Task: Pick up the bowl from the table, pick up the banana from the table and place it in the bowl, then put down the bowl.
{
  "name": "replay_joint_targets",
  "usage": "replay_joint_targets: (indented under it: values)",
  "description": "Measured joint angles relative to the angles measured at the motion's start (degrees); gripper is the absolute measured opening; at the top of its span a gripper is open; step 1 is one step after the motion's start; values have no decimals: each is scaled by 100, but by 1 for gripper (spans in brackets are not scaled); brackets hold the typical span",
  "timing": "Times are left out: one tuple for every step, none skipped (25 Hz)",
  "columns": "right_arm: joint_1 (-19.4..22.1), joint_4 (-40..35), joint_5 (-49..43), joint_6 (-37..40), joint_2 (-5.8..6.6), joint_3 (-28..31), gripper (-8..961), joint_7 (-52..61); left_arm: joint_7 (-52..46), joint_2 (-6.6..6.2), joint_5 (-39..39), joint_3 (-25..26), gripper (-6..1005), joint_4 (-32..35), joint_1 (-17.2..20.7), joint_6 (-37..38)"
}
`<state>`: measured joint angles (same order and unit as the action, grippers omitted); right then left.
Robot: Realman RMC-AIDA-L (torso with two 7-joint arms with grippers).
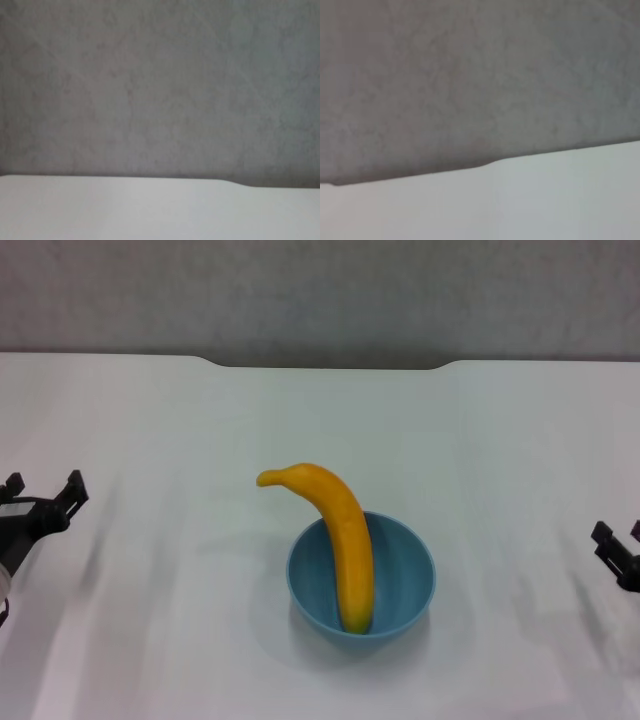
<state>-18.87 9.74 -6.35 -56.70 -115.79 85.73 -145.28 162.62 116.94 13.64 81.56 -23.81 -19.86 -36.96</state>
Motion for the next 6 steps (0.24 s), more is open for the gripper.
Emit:
replay_joint_targets:
  values:
    - [5, -7, 7, 0, 1, -6, 620, -107, 0, 0, 1, 10, 821, 2, 15, 1]
    - [14, -9, 13, 0, 1, -2, 590, -170, 0, 0, 9, 25, 819, 4, 28, 8]
    - [35, -12, 35, 0, -1, 12, 560, -262, -5, -1, 31, 46, 817, 5, 39, 20]
    - [51, -13, 79, 0, -3, 14, 560, -307, -14, -1, 54, 65, 816, 5, 48, 30]
    - [65, -17, 127, 0, -5, 14, 560, -351, -27, -2, 74, 75, 814, 7, 56, 32]
    - [73, -18, 189, 0, -5, 4, 560, -393, -40, -3, 88, 79, 814, 7, 60, 32]
